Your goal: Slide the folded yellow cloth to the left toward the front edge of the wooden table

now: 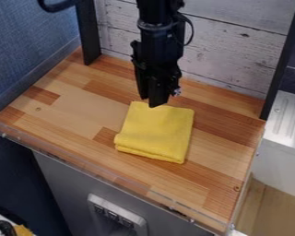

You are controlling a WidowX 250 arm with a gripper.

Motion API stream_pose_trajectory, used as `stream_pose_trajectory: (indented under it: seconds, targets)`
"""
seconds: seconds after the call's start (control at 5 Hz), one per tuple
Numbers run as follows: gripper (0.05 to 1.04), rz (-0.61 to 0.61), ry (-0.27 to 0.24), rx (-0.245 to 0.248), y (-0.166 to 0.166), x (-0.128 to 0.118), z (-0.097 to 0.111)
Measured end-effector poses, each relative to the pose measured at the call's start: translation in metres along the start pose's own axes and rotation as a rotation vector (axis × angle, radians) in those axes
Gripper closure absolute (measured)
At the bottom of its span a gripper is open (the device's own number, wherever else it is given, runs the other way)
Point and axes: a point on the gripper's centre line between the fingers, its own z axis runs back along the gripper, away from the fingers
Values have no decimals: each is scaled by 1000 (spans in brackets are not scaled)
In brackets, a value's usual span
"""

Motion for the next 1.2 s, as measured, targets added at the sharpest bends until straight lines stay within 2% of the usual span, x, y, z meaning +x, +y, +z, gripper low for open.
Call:
stream_pose_trajectory:
  seconds: [0.2,0.4,1.0,1.2]
  targets:
    - [936,-10,-10,7,3,4,-9]
    - [1017,-12,-3,10,1,5,-23]
    - [1021,-12,25,9,-12,11,-59]
    - [1021,-8,22,14,-11,11,-63]
